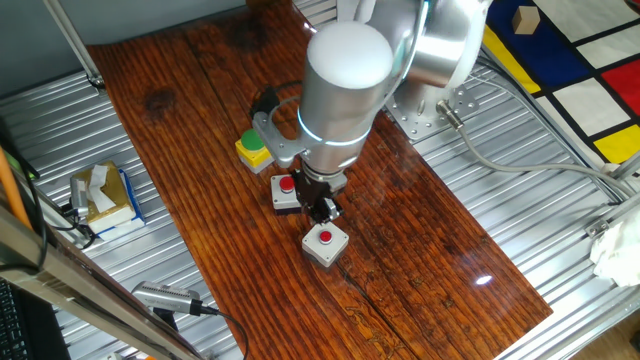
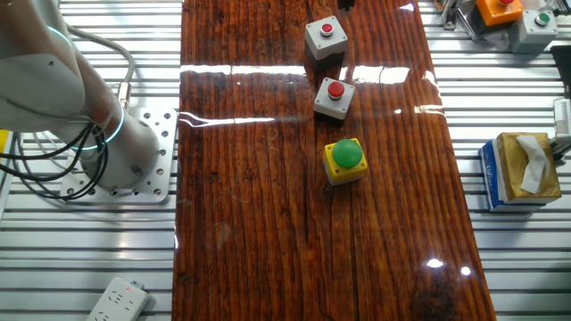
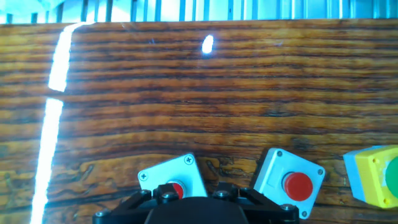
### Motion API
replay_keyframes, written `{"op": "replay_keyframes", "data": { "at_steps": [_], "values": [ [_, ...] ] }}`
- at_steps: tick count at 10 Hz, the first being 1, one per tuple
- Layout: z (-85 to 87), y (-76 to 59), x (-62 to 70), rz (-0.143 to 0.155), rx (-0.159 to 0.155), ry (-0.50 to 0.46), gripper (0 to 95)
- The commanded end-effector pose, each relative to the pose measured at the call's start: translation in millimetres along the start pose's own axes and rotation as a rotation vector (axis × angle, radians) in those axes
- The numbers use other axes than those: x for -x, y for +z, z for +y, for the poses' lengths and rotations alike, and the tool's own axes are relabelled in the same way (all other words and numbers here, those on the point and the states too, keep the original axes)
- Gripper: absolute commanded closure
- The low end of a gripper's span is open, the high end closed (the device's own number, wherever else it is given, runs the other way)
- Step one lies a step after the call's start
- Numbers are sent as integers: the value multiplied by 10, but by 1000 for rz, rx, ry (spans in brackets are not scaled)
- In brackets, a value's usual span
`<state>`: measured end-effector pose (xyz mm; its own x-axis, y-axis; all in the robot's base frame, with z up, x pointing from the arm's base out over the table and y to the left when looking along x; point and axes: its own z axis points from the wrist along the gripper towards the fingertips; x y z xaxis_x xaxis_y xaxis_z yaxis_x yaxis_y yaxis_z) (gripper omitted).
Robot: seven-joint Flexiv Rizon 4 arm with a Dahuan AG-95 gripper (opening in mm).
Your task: Press three buttons from left to right in sequence
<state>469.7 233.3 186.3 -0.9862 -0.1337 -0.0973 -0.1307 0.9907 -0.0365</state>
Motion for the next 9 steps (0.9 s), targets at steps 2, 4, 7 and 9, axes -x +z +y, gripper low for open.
{"op": "replay_keyframes", "data": {
  "at_steps": [2, 4, 7, 9],
  "values": [
    [-150, -79, 0, 16, 2, -25, 950],
    [-148, -80, 7, 27, 6, 5, 950],
    [-122, -75, 17, 8, 14, 80, 950],
    [-117, -71, 20, 15, 12, 70, 950]
  ]
}}
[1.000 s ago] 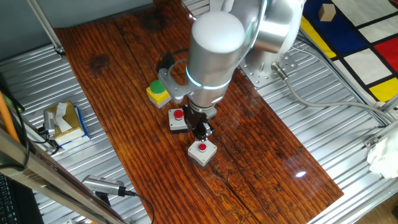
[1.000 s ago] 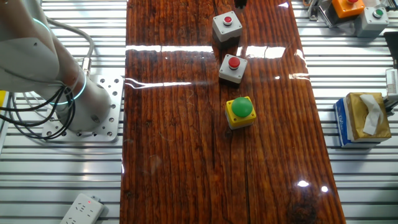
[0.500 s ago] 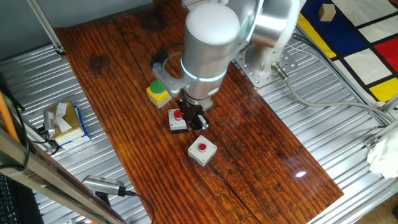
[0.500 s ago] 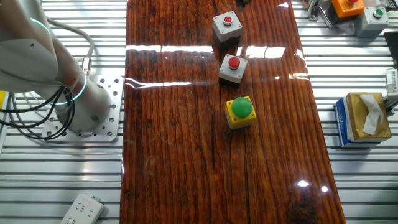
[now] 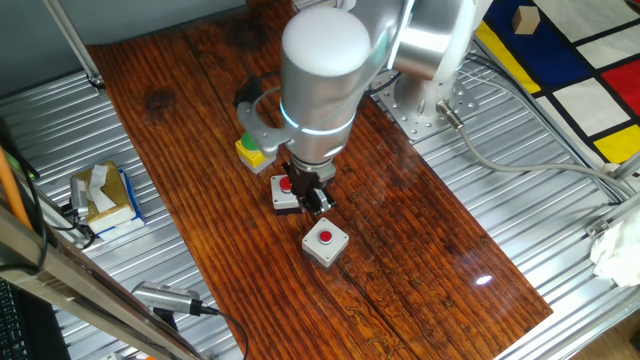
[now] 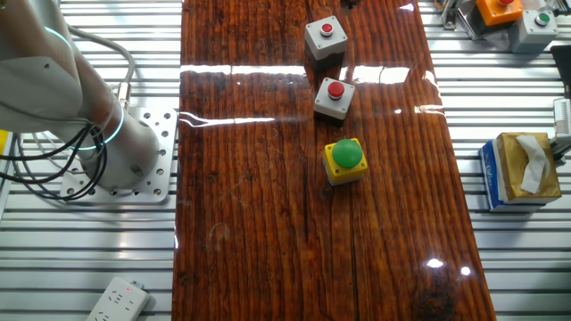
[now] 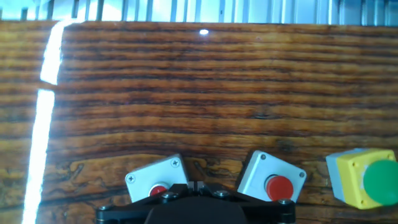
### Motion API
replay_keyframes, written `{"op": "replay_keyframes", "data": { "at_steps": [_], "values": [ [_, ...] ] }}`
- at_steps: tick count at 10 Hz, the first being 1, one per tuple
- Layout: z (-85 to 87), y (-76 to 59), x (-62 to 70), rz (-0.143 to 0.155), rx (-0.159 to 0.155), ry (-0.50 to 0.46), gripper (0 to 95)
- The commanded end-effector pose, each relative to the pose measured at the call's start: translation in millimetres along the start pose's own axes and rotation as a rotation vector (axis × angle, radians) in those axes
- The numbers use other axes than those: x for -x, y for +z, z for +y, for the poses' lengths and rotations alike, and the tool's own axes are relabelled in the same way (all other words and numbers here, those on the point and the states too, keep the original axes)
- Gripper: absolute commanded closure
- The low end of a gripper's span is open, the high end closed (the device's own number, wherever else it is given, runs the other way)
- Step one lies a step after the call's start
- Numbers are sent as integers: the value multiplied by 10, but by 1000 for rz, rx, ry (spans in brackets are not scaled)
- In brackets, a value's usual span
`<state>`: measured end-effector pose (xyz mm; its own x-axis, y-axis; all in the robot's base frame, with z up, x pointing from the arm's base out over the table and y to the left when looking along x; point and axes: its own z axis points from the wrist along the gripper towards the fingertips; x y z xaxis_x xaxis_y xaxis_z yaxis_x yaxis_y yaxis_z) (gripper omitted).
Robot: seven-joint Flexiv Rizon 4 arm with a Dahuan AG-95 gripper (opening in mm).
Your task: Press three buttons from left to right in sequence
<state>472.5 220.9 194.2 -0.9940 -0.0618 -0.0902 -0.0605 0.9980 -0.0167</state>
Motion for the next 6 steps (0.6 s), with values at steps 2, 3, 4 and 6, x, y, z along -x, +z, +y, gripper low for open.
{"op": "replay_keyframes", "data": {
  "at_steps": [2, 3, 4, 6],
  "values": [
    [15, 3, 1, 5, -2, 1, 950],
    [16, 3, 1, 6, -1, -12, 950],
    [16, 3, 1, 6, -1, -20, 950],
    [16, 3, 1, 9, -1, -40, 950]
  ]
}}
